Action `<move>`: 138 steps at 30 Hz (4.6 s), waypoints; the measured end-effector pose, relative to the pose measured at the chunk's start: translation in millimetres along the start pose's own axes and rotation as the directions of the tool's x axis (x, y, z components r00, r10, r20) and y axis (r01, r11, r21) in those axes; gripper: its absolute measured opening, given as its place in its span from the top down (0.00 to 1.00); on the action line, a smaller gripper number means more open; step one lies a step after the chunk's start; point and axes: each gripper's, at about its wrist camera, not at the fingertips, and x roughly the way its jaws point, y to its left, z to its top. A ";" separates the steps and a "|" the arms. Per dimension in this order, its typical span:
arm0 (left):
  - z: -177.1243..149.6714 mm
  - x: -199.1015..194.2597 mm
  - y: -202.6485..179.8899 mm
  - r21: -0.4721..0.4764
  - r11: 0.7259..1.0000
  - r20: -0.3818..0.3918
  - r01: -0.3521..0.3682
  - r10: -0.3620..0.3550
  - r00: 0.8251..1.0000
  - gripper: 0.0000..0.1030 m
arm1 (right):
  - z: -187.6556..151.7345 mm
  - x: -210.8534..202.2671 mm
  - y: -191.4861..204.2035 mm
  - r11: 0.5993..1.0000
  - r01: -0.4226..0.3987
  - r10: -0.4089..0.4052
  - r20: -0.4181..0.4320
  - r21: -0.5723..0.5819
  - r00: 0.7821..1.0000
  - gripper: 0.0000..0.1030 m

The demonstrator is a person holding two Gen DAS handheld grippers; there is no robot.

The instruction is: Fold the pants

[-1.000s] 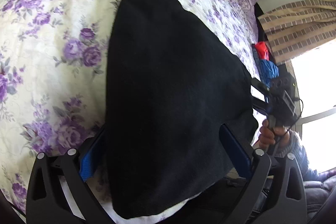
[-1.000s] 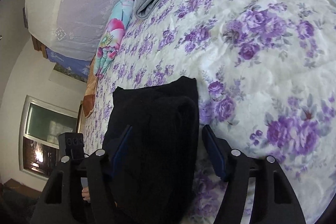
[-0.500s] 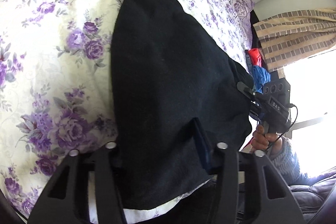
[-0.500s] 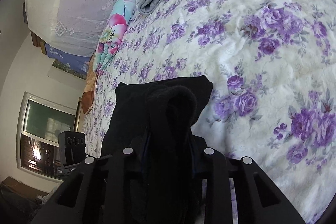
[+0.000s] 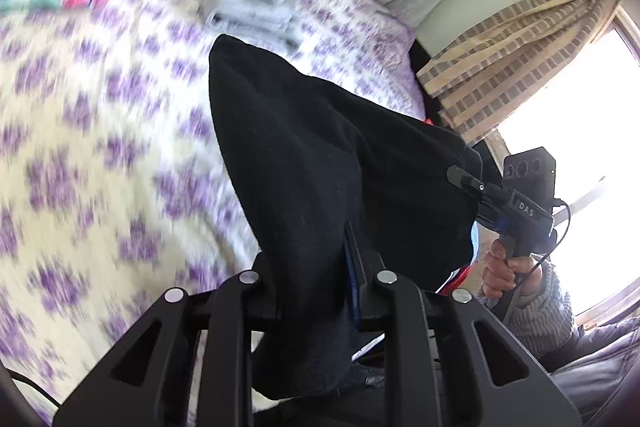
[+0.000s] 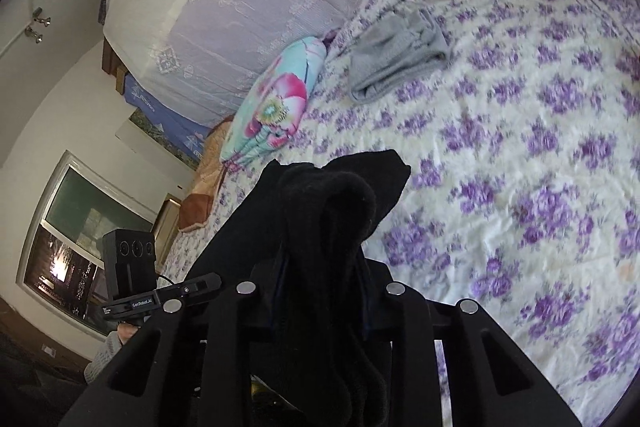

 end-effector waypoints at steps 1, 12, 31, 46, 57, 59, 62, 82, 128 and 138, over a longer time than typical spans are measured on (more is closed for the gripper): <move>15.4 -4.0 -8.1 0.023 1.000 0.010 0.000 0.000 1.000 0.80 | 14.2 -4.5 5.3 1.000 -0.004 0.004 0.018 -0.015 1.000 0.74; 210.0 17.8 -53.8 0.148 0.983 0.202 -0.112 0.081 0.976 0.80 | 212.7 24.6 4.6 0.977 0.102 -0.051 0.256 -0.187 0.965 0.74; 362.1 217.3 75.2 -0.031 0.885 0.168 -0.464 0.462 0.871 0.80 | 303.8 277.3 -135.0 0.873 0.325 -0.238 0.264 -0.363 0.935 0.74; 364.5 237.4 122.5 -0.025 0.796 0.206 -0.605 0.596 0.776 0.31 | 293.3 286.2 -169.1 0.838 0.439 -0.332 0.335 -0.323 0.882 0.40; 363.4 212.4 84.1 0.018 0.682 0.290 -0.731 0.696 0.657 0.33 | 285.5 236.1 -138.2 0.882 0.409 -0.299 0.393 -0.233 0.870 0.47; 360.1 225.2 81.7 0.064 0.651 0.267 -0.757 0.720 0.641 0.33 | 282.8 249.1 -140.4 0.882 0.406 -0.314 0.344 -0.239 0.885 0.54; 353.9 246.9 90.7 0.092 0.630 0.207 -0.771 0.745 0.634 0.34 | 285.9 279.3 -159.3 0.878 0.429 -0.384 0.221 -0.214 0.896 0.55; 320.9 186.2 39.0 0.070 0.654 0.252 -0.753 0.719 0.648 0.34 | 258.7 179.8 -114.1 0.884 0.430 -0.369 0.291 -0.182 0.883 0.51; 127.0 1.4 -120.6 0.028 0.630 0.421 -0.776 0.697 0.581 0.19 | 85.8 -99.2 27.1 0.850 0.485 -0.397 0.355 -0.205 0.846 0.13; 114.7 -13.8 -126.1 -0.146 0.570 0.360 -0.809 0.792 0.493 0.07 | 116.1 -32.3 15.0 0.881 0.364 -0.304 0.228 -0.302 0.925 0.09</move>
